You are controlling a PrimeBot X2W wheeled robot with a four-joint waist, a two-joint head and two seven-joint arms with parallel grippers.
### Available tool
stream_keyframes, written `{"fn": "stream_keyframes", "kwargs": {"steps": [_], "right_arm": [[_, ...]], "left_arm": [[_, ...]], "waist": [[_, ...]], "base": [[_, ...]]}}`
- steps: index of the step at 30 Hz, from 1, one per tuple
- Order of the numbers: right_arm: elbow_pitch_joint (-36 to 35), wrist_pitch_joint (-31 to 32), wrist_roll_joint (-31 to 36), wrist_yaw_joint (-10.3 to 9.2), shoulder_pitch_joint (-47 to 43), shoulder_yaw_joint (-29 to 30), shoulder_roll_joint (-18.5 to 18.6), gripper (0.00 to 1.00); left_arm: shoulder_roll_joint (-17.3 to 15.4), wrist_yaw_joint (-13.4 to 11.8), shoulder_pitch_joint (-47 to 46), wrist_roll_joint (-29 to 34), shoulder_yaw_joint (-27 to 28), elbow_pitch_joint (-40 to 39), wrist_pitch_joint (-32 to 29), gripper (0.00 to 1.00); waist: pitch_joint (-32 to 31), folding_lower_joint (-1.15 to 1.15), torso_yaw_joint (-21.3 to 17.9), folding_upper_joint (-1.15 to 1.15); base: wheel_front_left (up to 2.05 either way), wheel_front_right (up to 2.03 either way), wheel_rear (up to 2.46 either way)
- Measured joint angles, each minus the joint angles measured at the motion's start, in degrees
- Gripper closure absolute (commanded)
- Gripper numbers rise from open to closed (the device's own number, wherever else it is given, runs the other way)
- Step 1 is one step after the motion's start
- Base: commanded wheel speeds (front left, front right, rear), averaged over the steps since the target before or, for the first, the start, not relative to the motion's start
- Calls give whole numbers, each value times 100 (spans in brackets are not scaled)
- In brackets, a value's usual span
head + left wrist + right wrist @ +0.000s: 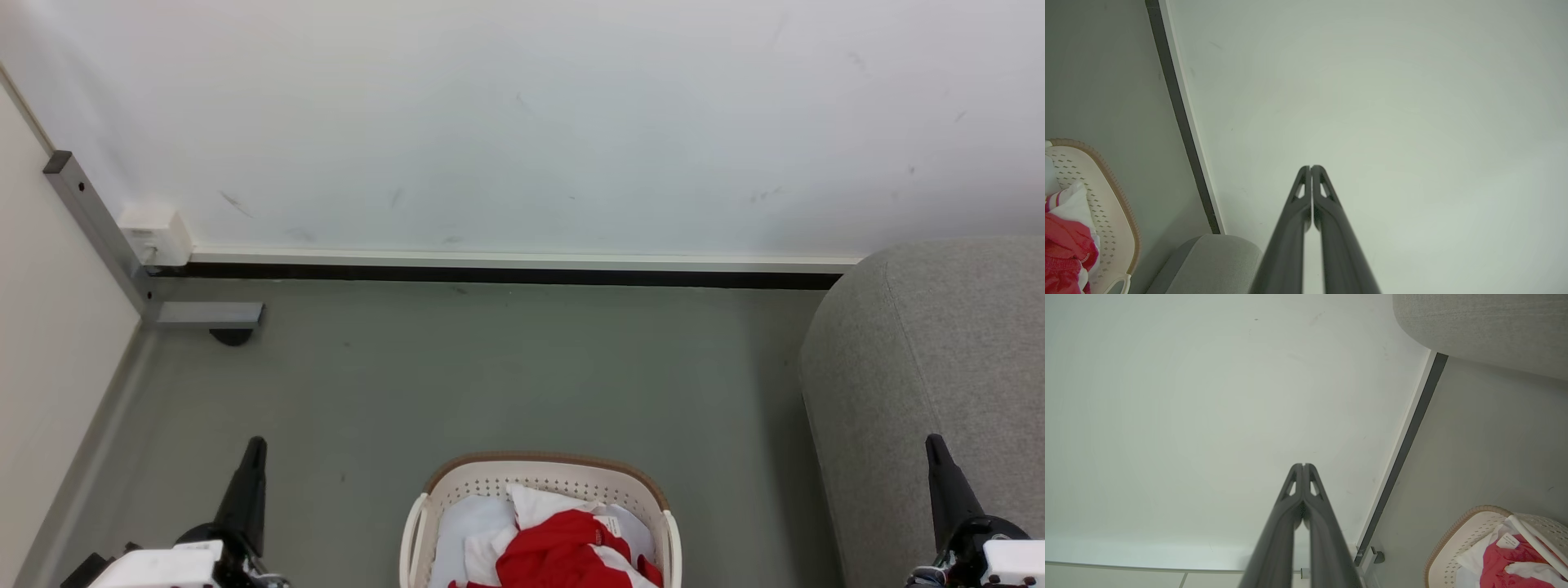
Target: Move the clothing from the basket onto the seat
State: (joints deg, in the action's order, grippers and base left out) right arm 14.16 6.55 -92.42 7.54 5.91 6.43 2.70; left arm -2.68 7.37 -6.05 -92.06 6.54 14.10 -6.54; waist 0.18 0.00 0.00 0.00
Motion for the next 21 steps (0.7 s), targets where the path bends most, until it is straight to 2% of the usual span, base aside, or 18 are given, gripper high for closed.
{"fn": "stream_keyframes", "kwargs": {"steps": [21], "right_arm": [[0, 0, 0, 1, 0, 0, 0, 100]], "left_arm": [[0, 0, 0, 0, 0, 0, 0, 100]], "waist": [[0, 0, 0, 0]], "base": [[0, 0, 0]]}}
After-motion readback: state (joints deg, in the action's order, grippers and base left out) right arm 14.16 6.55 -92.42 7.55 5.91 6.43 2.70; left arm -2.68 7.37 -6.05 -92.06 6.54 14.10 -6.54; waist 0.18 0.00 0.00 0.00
